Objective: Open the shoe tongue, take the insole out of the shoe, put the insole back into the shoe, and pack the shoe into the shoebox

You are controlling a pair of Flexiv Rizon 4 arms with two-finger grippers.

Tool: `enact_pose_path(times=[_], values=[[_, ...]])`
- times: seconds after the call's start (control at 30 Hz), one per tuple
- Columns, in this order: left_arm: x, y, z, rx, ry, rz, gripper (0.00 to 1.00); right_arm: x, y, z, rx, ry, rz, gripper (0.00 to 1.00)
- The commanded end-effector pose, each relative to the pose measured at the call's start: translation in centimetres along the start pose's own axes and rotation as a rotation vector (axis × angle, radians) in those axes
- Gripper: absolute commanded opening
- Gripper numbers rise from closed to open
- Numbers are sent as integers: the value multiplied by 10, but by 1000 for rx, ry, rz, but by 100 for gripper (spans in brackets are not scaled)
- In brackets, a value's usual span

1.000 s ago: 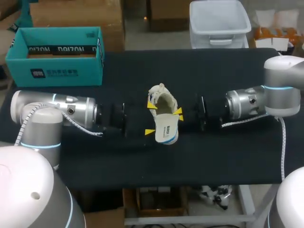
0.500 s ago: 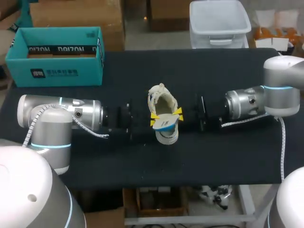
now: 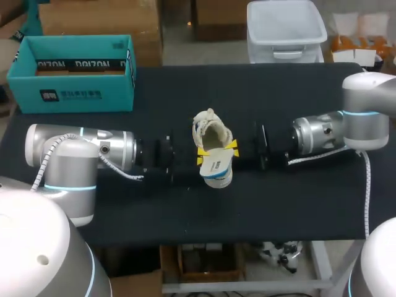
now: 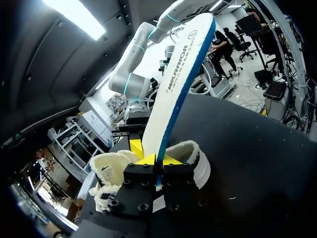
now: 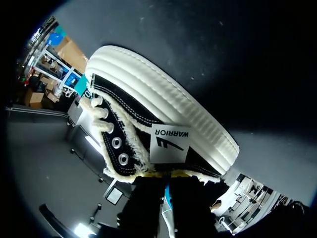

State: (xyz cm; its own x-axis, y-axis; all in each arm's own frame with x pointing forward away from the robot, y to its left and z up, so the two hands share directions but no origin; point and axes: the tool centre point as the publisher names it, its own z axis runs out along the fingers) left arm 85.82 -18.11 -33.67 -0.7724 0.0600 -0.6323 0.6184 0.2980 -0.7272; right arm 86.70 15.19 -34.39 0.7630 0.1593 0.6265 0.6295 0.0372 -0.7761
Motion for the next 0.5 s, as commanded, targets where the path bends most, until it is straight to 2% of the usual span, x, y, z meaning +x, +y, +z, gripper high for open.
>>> enact_pose_path(times=[0.03,0.33,0.37,0.4,0.43,0.47,0.5], values=[[-2,7,7,-4,-12,-4,0,1,9,4,26,-2,3,0],[-3,14,9,-12,-8,-20,0,2,5,5,17,-16,16,1],[-2,14,8,-10,-8,-20,0,2,3,5,12,-21,18,27],[-2,14,8,-8,-7,-20,0,3,0,6,9,-24,19,40],[-1,13,8,-5,-7,-19,0,4,-3,7,4,-30,19,49],[-1,13,7,-3,-7,-19,0,4,-7,7,-3,-36,19,67],[0,12,7,-2,-7,-18,0,5,-10,7,-11,-38,18,69]])
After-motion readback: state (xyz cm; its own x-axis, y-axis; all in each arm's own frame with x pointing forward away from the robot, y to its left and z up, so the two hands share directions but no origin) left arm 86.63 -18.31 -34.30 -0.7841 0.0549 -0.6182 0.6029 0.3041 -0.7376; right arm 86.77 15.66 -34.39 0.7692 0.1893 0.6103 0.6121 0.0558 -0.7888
